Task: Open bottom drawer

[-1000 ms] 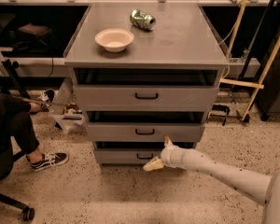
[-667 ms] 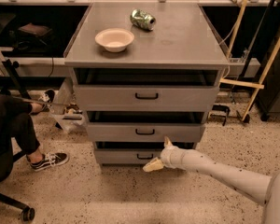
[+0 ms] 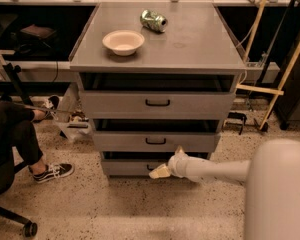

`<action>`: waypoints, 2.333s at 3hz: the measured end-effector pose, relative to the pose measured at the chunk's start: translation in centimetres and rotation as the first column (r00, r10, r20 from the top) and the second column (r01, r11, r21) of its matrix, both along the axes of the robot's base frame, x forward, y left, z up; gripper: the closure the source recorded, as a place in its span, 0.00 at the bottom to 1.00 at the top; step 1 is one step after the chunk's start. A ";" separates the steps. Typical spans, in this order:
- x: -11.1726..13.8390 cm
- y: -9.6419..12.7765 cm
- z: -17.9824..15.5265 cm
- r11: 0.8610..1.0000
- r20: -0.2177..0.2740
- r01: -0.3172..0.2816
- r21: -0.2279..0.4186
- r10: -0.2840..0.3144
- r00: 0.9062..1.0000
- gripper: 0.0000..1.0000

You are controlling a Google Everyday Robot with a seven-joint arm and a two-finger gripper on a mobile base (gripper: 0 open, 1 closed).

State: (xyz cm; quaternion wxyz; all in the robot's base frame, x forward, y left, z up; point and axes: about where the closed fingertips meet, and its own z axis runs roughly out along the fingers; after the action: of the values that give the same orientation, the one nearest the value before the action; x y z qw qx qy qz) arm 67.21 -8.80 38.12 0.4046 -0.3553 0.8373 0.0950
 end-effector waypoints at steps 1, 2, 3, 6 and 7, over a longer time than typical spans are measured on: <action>0.0 -0.3 1.4 0.994 0.001 0.085 -0.068 -0.085 0.996 0.00; 0.7 -0.8 0.5 0.986 -0.013 0.129 -0.107 -0.131 0.991 0.00; 1.2 -0.5 -1.8 0.990 -0.059 0.121 -0.071 -0.126 0.990 0.00; 5.4 -0.6 -10.5 0.989 -0.163 0.148 0.000 -0.146 0.976 0.00; 5.7 -1.0 -10.9 0.987 -0.159 0.162 -0.018 -0.163 0.974 0.00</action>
Offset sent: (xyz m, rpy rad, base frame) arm -0.0005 -0.0005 0.0142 -0.0461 0.0027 -0.0723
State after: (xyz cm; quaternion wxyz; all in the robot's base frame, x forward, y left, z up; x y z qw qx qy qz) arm 72.95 -9.76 27.22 0.3417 -0.2778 0.8935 0.0878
